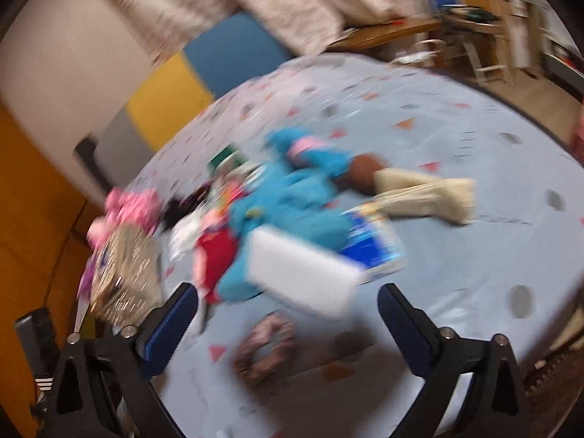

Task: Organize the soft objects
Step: 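Move left tool to the clear plastic bag while right tool approaches the pink towel, then close left tool on the clear plastic bag while right tool grasps the pink towel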

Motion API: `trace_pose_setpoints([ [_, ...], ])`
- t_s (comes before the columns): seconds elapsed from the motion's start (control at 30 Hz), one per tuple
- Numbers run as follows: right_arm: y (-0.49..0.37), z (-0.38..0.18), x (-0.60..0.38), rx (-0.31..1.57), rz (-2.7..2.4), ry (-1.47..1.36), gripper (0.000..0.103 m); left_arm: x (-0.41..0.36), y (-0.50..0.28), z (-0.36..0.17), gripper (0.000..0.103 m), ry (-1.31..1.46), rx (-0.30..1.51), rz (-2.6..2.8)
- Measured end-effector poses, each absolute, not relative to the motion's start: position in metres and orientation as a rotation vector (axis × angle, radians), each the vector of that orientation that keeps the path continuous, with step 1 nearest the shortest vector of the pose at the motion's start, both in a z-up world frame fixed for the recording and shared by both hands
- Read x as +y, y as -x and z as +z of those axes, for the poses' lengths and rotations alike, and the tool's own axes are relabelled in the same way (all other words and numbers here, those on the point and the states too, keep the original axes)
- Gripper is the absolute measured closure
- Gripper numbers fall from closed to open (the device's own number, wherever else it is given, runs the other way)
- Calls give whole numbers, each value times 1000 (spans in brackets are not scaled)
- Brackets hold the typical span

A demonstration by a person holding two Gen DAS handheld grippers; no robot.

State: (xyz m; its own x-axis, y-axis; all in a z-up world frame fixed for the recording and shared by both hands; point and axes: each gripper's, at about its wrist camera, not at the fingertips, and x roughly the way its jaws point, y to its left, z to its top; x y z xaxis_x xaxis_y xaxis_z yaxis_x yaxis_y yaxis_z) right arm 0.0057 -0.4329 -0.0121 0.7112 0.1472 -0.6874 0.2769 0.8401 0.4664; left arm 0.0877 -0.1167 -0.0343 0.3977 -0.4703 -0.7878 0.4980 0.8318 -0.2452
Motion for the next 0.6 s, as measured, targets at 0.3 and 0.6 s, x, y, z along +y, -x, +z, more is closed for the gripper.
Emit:
trace_pose_setpoints([
  [0.3, -51, 10, -375, 792, 23, -494, 17, -151, -111, -37, 29, 10, 957, -640],
  [0.6, -66, 21, -374, 823, 4, -391, 19, -168, -127, -63, 67, -50, 974, -653],
])
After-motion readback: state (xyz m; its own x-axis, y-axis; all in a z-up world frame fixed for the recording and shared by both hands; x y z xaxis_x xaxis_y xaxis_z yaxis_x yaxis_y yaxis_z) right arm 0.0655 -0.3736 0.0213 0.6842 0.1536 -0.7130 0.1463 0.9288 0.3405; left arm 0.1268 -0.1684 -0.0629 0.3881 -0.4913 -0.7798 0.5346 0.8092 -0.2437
